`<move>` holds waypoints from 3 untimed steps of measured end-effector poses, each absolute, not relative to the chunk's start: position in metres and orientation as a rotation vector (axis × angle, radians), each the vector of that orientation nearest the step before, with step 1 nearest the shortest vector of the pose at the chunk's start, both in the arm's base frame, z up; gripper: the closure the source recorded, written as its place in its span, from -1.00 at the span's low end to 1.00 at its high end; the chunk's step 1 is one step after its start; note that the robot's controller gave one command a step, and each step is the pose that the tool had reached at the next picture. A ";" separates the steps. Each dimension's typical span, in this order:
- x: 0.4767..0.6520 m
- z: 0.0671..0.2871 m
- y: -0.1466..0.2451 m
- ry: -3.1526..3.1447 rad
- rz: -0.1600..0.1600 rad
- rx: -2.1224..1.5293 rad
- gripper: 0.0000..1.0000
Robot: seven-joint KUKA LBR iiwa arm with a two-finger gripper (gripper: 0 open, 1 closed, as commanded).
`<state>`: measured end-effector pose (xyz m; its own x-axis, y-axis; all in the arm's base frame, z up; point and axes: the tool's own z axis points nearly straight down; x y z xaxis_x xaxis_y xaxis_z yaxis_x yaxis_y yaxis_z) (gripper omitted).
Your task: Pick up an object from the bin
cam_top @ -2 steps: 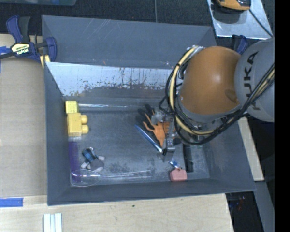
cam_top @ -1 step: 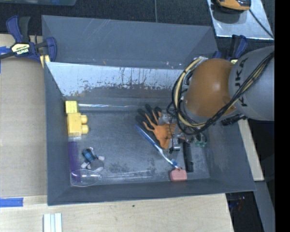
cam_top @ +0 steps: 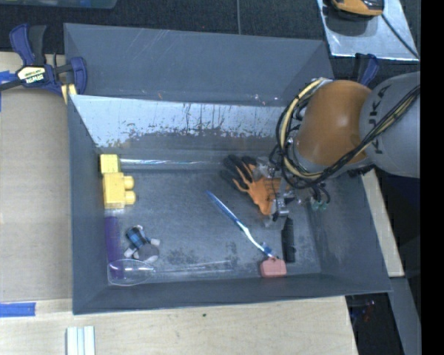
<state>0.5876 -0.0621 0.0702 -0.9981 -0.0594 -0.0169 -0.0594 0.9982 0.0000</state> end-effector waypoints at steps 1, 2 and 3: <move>0.568 0.079 -0.036 3.133 0.003 -0.046 -1.00; 0.612 0.070 -0.031 3.122 0.002 0.223 -1.00; 0.593 0.077 -0.036 3.119 0.002 0.097 1.00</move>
Offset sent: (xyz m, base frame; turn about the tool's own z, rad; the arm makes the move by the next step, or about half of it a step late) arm 0.0245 0.0322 -0.0002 0.2018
